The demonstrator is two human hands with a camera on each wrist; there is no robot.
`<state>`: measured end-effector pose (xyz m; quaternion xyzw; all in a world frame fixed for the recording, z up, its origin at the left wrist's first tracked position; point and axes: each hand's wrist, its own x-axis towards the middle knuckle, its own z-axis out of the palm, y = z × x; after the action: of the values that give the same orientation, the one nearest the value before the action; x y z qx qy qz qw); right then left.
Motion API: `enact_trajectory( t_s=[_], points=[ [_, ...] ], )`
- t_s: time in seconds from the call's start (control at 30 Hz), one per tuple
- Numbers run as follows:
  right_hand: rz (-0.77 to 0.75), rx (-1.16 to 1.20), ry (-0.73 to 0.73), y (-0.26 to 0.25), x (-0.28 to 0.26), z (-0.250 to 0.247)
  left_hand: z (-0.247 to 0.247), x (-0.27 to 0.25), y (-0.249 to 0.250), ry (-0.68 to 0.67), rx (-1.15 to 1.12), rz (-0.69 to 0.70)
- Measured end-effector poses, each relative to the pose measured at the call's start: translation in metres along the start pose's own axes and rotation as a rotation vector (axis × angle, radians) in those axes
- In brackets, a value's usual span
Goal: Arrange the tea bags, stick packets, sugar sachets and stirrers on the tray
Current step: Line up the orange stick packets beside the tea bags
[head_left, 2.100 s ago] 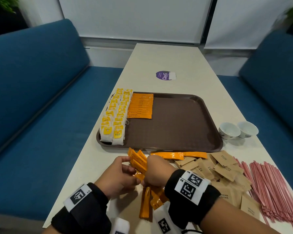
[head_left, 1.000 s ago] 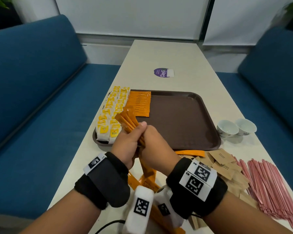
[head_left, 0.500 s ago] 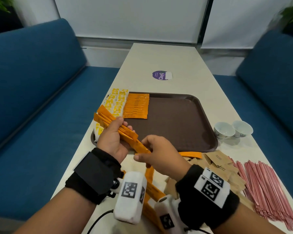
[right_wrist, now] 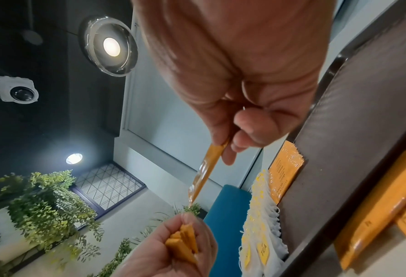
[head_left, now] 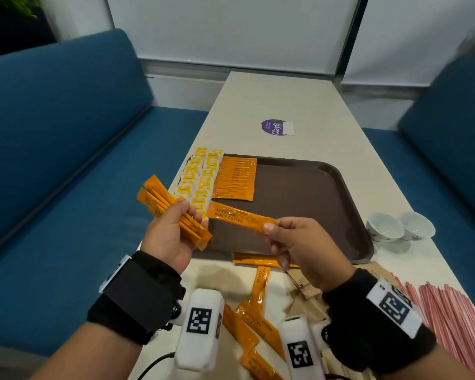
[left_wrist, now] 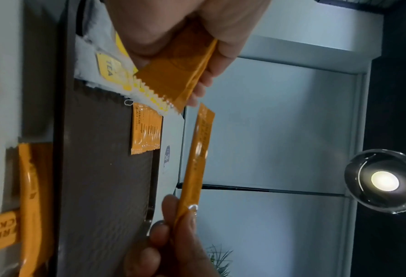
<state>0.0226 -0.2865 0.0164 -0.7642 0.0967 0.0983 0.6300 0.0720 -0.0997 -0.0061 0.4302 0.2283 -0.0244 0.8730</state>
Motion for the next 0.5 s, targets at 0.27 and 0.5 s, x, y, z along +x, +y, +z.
enact_trajectory(
  t_s=[0.27, 0.5],
  points=[
    [0.039, 0.095, -0.037, -0.001, 0.018, 0.009, -0.001, -0.002, -0.005, -0.156, 0.265, 0.002],
    [0.050, 0.059, 0.009, -0.006, 0.037, 0.010, -0.009, 0.008, -0.008, -0.117, 0.336, -0.014]
  ],
)
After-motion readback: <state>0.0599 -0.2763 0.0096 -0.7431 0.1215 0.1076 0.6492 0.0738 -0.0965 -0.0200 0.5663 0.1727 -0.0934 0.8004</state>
